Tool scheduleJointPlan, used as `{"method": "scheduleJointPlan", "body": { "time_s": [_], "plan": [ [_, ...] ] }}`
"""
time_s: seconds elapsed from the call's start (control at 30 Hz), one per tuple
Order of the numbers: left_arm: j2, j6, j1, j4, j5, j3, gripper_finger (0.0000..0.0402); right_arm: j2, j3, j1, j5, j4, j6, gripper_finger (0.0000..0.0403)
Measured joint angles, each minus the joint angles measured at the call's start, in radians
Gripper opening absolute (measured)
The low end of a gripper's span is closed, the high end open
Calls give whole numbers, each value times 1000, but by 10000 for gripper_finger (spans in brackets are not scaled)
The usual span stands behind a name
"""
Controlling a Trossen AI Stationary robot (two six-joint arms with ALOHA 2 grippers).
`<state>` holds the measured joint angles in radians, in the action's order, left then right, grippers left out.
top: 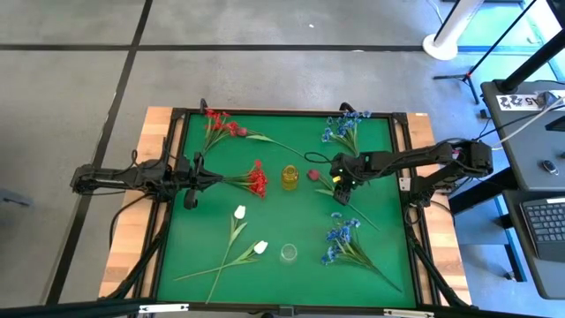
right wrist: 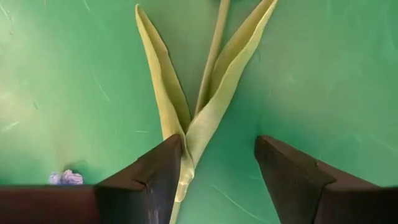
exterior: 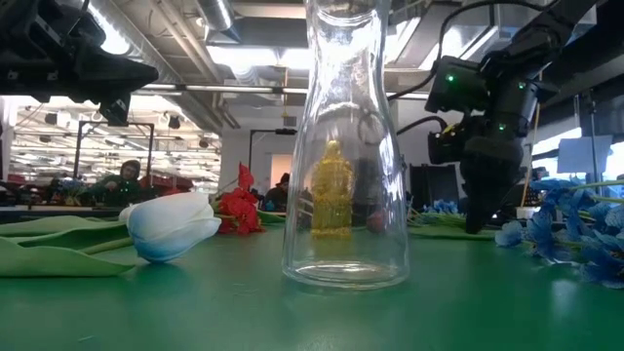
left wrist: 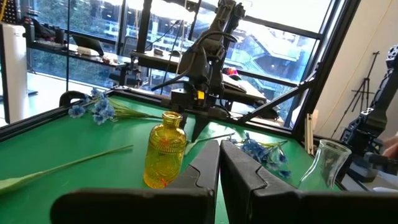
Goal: Sort flowers into vase by color
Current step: Put the bottom dark red flower into the yellow vase
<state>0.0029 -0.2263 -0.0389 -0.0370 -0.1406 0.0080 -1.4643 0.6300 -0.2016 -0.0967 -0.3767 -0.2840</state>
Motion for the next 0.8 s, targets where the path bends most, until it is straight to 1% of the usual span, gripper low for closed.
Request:
{"method": "scheduleJointPlan", "body": {
  "time_s": [0.07,0.17,0.4,0.43,0.57,0.63,0.8],
  "plan": [
    [0,0,0,0,0,0,9,4,-1,0,2,2,0,197],
    [0,0,0,0,0,0,9,4,1,-1,15,1,2,158],
    [0,0,0,0,0,0,9,0,43,-2,6,-33,31,18],
    [0,0,0,0,0,0,9,0,50,-2,6,-34,36,10],
    [0,0,0,0,0,0,9,20,82,-2,4,-49,46,18],
    [0,0,0,0,0,0,9,53,104,-2,9,-90,57,8],
    [0,0,0,0,0,0,9,186,168,-2,96,-191,75,3]
  ]
}}
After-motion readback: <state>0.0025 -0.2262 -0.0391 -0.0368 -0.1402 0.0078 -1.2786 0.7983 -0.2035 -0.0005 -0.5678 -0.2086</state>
